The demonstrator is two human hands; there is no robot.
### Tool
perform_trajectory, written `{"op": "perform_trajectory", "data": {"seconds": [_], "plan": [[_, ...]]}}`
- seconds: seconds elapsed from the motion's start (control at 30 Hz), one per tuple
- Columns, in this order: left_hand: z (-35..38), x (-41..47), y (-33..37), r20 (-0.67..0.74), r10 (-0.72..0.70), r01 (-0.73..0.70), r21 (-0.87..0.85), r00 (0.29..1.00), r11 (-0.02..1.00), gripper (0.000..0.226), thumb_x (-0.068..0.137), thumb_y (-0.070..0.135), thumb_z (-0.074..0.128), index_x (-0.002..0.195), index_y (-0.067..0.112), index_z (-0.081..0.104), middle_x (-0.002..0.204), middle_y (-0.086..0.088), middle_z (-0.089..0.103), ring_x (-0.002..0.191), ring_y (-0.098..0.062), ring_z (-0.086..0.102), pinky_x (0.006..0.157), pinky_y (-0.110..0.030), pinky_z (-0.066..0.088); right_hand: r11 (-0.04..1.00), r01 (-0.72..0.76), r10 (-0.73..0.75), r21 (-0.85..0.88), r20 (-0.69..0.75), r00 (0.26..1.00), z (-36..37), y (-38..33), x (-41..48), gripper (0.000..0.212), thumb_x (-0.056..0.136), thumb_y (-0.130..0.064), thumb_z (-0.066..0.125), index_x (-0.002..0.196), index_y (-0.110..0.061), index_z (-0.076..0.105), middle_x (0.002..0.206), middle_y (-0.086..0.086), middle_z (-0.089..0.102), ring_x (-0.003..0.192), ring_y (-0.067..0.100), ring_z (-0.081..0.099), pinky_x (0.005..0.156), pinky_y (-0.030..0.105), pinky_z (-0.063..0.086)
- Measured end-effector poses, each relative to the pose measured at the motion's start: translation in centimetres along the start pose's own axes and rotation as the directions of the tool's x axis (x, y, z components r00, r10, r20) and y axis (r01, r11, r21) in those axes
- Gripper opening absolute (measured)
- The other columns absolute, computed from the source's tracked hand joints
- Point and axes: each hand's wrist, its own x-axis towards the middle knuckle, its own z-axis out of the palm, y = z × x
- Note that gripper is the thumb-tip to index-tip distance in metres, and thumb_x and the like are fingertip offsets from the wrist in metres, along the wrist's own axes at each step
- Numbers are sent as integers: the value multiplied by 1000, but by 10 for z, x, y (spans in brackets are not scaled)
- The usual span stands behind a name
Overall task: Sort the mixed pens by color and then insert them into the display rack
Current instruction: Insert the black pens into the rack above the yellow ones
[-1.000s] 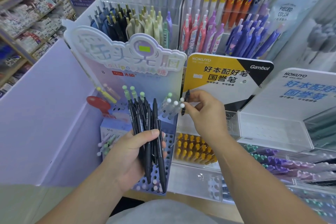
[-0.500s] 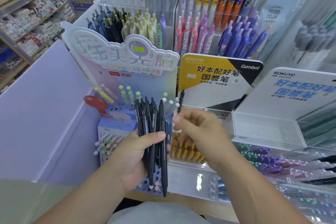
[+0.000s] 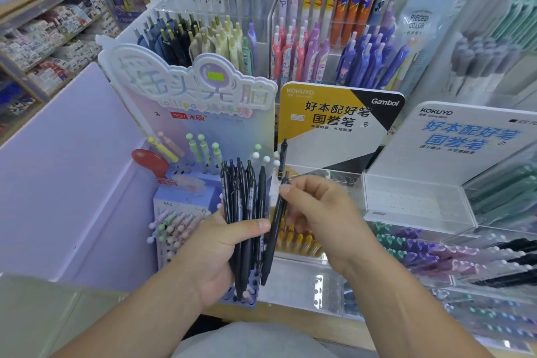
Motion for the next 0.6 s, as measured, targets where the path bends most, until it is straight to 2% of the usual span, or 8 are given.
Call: {"op": "perform_trajectory", "data": {"seconds": [0.07, 0.13, 0.2, 0.23, 0.3, 0.37, 0.5, 0.6], "plan": [[-2, 0, -1, -17, -4, 4, 13, 1000, 1000, 31, 63, 5, 76, 91, 16, 80, 102, -17, 75, 97, -32, 72, 89, -44, 53, 1000, 11, -10, 25, -27, 1000, -4, -1, 1, 12, 92, -19, 67, 86, -9, 66, 72, 10, 69, 56, 15, 59, 55, 28, 44], [-3, 0, -3, 4, -4, 3, 19, 1000, 1000, 39, 63, 0, 81, 100, 11, 78, 106, -19, 74, 101, -33, 71, 92, -45, 52, 997, -8, 7, 74, 7, 1000, -5, 0, 1, 13, 92, -18, 66, 96, -6, 66, 87, 17, 73, 58, 15, 61, 56, 27, 46], [-3, 0, -3, 22, -8, 7, 25, 1000, 1000, 50, 64, 0, 81, 113, 4, 72, 109, -21, 73, 103, -35, 71, 92, -46, 53, 984, -59, 48, 169, 69, 996, -6, 2, 0, 21, 91, -17, 66, 108, -5, 65, 90, 14, 74, 57, 15, 60, 55, 25, 47], [-3, 0, -4, 21, -7, 7, 20, 1000, 1000, 49, 64, -1, 81, 112, 2, 71, 106, -20, 74, 97, -33, 72, 86, -45, 56, 975, -75, 57, 209, 88, 995, -6, 3, 0, 23, 91, -16, 66, 112, -5, 66, 90, 12, 74, 57, 14, 59, 55, 24, 48], [-4, 1, -3, 2, -12, 12, -13, 1000, 1000, 39, 62, 2, 78, 101, 0, 71, 91, -17, 73, 75, -27, 71, 64, -38, 59, 970, -45, 32, 237, 58, 998, -11, 1, 0, 18, 91, -13, 66, 108, -7, 69, 87, 10, 73, 58, 14, 58, 55, 24, 49], [-5, 0, -1, -21, -19, 18, -59, 1000, 998, 42, 61, 5, 75, 101, -4, 68, 83, -16, 69, 64, -21, 65, 53, -33, 56, 976, 59, -49, 208, -53, 997, -20, -5, 4, 14, 89, -12, 67, 102, -9, 70, 85, 9, 73, 61, 15, 61, 57, 25, 51], [-15, 0, 0, -76, -4, -3, -91, 997, 996, 60, 62, 7, 75, 116, -16, 59, 80, -16, 67, 63, -20, 65, 51, -31, 55, 946, 323, -306, 26, -251, 918, -31, -21, 16, 6, 91, -11, 69, 95, -14, 68, 85, 10, 73, 70, 21, 69, 63, 28, 56], [-19, -1, -1, -82, -1, -8, -108, 997, 994, 63, 64, 7, 73, 121, -17, 57, 83, -17, 67, 63, -20, 66, 51, -32, 55, 910, 383, -413, -157, -290, 864, -30, -22, 30, 11, 89, -15, 72, 99, -13, 66, 86, 7, 71, 75, 23, 71, 70, 36, 60]]}}
